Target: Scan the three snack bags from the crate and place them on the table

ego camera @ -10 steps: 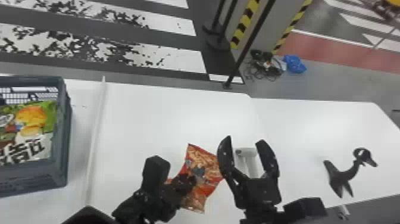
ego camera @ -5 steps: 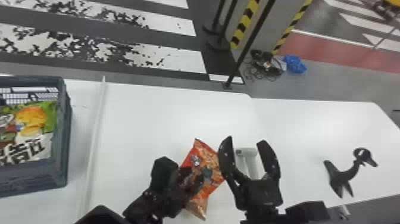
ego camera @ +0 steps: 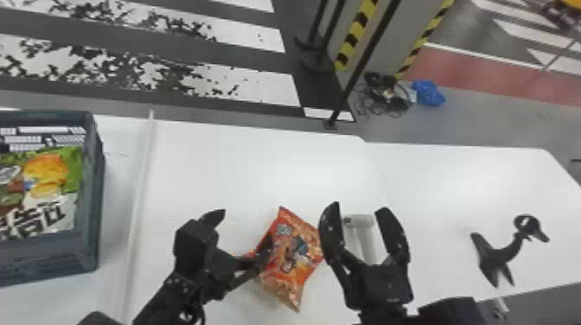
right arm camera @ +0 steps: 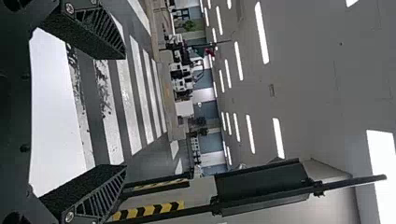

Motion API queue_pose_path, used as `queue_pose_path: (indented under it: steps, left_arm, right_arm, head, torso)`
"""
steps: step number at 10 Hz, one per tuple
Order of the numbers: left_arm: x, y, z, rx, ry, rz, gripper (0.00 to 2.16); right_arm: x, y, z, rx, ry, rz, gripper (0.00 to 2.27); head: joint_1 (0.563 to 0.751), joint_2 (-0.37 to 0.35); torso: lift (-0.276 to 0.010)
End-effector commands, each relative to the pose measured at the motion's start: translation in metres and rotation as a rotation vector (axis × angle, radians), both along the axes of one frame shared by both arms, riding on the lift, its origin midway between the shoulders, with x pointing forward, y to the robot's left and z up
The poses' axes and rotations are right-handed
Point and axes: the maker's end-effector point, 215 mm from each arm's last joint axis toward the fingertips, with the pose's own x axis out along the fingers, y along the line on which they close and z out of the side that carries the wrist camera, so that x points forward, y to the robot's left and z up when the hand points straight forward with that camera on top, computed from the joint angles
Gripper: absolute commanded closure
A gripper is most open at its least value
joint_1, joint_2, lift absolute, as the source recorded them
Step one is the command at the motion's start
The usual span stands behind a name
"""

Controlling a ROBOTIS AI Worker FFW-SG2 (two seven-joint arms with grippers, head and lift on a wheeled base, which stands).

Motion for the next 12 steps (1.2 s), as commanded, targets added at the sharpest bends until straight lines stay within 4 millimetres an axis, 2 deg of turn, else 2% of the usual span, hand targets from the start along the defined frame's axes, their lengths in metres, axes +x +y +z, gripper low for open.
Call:
queue_pose_path:
  steps: [1,3,5,6,7,8,9,10,11,12]
  left_arm:
    - [0.007,0.054,0.022,0.004,-0.053,0.090,0.07]
    - [0.012,0.123,0.053,0.003,-0.133,0.196,0.07]
    - [0.012,0.183,0.082,0.013,-0.194,0.291,0.07]
    - [0.010,0.208,0.096,0.009,-0.229,0.336,0.07]
    - [0.008,0.232,0.101,0.008,-0.240,0.381,0.07]
    - [0.008,0.248,0.108,0.004,-0.259,0.413,0.07]
    - [0.011,0.259,0.112,0.010,-0.274,0.432,0.07]
    - [0.009,0.275,0.112,0.024,-0.284,0.461,0.07]
    - [0.006,0.294,0.112,0.017,-0.290,0.497,0.07]
    - [0.001,0.307,0.113,0.015,-0.300,0.521,0.07]
  right_arm:
    - [0.000,0.001,-0.005,0.000,0.009,0.003,0.09]
    - [-0.001,0.003,-0.011,0.001,0.017,0.011,0.09]
    - [-0.005,0.015,-0.024,0.005,0.041,0.048,0.11]
    - [-0.006,0.021,-0.030,0.008,0.052,0.061,0.11]
    - [-0.007,0.029,-0.040,0.011,0.070,0.083,0.11]
    - [-0.006,0.033,-0.051,0.007,0.088,0.098,0.30]
    - [-0.004,0.037,-0.065,0.006,0.106,0.118,0.71]
    - [-0.002,0.045,-0.082,0.005,0.142,0.151,1.46]
    - [0.002,0.053,-0.103,0.011,0.193,0.197,1.95]
    - [0.007,0.054,-0.117,0.006,0.226,0.210,2.05]
  head:
    - [0.695,-0.350]
    - [0.695,-0.350]
    - [0.695,-0.337]
    - [0.695,-0.277]
    - [0.695,-0.220]
    - [0.695,-0.168]
    - [0.695,-0.121]
    - [0.695,-0.087]
    - [0.695,-0.073]
    - [0.695,-0.024]
  torso:
    - [-0.037]
    - [-0.037]
    - [-0.037]
    - [-0.037]
    - [-0.037]
    - [-0.037]
    - [-0.037]
    - [-0.037]
    - [-0.037]
    - [-0.037]
